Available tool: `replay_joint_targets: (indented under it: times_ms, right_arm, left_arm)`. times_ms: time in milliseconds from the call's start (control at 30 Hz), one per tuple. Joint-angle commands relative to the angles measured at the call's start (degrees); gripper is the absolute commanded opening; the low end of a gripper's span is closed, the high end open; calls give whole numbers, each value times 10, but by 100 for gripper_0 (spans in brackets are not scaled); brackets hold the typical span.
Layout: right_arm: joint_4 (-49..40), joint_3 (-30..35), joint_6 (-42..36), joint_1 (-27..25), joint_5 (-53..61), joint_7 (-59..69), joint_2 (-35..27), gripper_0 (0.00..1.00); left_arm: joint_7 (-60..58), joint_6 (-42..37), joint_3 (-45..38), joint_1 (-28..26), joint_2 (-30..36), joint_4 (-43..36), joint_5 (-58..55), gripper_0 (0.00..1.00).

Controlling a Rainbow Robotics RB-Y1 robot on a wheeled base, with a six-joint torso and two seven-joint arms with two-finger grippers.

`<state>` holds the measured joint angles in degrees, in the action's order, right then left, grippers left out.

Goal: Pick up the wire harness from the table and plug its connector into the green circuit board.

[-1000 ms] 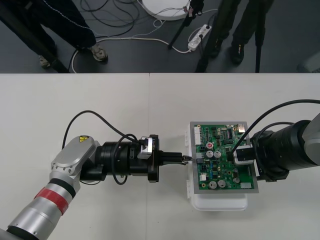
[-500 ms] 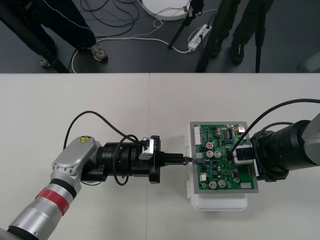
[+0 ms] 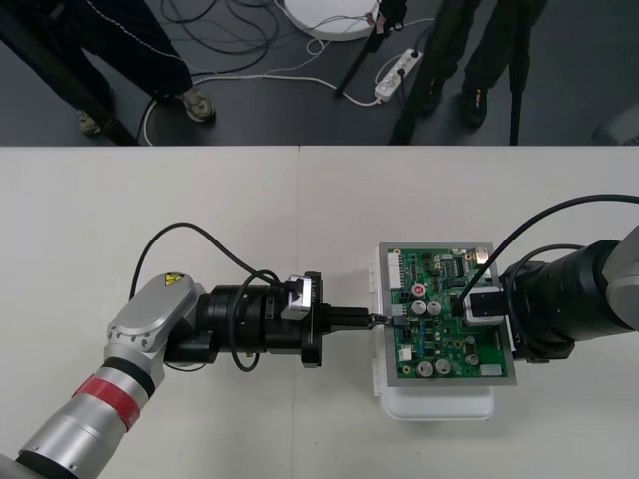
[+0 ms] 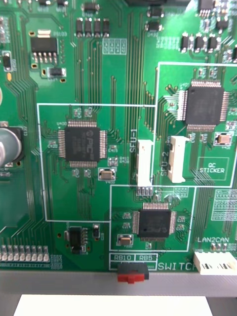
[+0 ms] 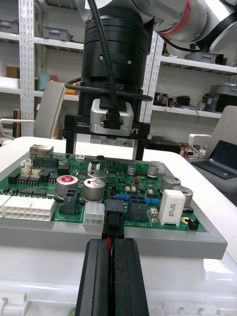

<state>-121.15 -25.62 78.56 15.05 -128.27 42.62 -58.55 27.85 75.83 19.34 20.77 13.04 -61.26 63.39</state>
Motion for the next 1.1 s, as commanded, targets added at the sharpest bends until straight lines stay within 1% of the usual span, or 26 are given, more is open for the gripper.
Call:
replay_joint_targets:
  times_ms: [33,1100]
  right_arm:
    - [-3,-6,3,17,6,19,5,100]
    - [-4,-6,4,22,12,21,10,100]
  left_arm:
    - [38,-23,18,23,-20,-5,-11,0]
    - [39,-25,30,23,-20,-5,-27,0]
